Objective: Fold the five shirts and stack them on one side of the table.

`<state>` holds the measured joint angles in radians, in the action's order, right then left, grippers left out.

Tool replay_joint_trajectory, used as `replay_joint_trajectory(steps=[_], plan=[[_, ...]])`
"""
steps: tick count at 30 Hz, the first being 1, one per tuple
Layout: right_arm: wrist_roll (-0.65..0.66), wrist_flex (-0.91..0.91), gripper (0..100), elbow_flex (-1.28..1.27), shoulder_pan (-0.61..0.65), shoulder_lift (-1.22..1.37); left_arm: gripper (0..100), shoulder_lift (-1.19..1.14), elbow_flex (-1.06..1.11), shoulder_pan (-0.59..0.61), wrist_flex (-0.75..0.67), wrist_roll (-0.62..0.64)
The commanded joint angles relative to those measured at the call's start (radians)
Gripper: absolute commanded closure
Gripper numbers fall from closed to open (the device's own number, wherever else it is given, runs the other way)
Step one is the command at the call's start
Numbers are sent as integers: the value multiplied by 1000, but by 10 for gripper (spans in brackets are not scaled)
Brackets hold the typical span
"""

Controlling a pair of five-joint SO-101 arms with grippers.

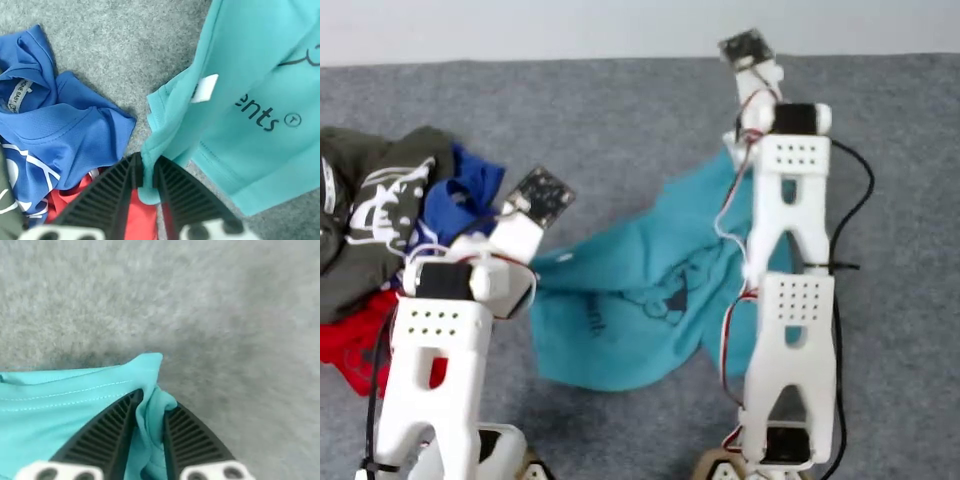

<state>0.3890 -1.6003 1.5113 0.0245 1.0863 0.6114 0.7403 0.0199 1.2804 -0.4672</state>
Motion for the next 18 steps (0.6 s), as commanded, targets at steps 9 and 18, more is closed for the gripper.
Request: replay_joint_trajectory(steps=[9,18], plan=[[57,-189,988,169,-51,-205,998,20,-15,0,-18,-2],[58,-196,988,161,-114,-193,998,25,-15,0,-18,-2]])
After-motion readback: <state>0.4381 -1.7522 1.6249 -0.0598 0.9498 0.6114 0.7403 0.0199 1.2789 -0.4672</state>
